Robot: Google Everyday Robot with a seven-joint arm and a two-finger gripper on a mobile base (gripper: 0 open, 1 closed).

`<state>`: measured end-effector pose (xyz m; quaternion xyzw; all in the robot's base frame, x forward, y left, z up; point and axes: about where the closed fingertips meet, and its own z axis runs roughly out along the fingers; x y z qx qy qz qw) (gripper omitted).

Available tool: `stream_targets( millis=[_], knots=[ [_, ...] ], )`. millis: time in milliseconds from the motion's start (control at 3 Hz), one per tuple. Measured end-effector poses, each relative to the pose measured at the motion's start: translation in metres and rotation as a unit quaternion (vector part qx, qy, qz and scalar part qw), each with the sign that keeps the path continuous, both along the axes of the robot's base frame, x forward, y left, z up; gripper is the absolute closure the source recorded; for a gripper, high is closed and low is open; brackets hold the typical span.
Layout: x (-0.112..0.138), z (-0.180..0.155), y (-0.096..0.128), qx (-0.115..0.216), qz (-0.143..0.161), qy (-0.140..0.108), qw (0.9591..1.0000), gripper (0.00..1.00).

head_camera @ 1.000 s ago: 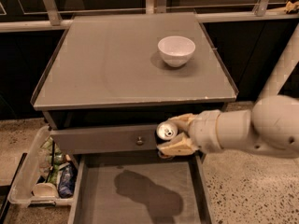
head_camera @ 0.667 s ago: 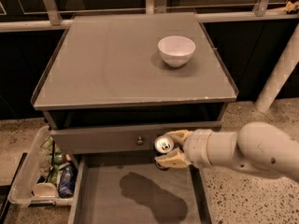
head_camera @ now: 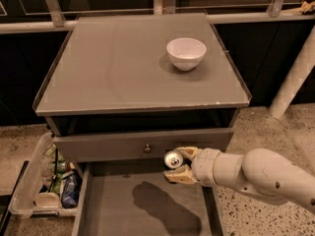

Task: Place pepsi can into middle drawer

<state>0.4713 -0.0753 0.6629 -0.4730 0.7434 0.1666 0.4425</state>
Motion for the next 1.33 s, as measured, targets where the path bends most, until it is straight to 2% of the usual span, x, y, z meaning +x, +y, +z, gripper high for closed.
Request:
stream_targets(
  millis=[333, 667, 1000, 1333],
  knots=[
    [0.004, -0.022, 0.008, 0.011, -0.002, 0.021, 0.9997, 1.0],
    [0.012, -0.07, 0.025, 0.033, -0.005, 0.049, 0.9982, 1.0],
    [0.023, -0.126, 0.041, 0.061, -0.013, 0.06, 0.9962, 1.0],
    [0.044, -0.165, 0.052, 0.089, -0.026, 0.028, 0.9953, 1.0]
  ],
)
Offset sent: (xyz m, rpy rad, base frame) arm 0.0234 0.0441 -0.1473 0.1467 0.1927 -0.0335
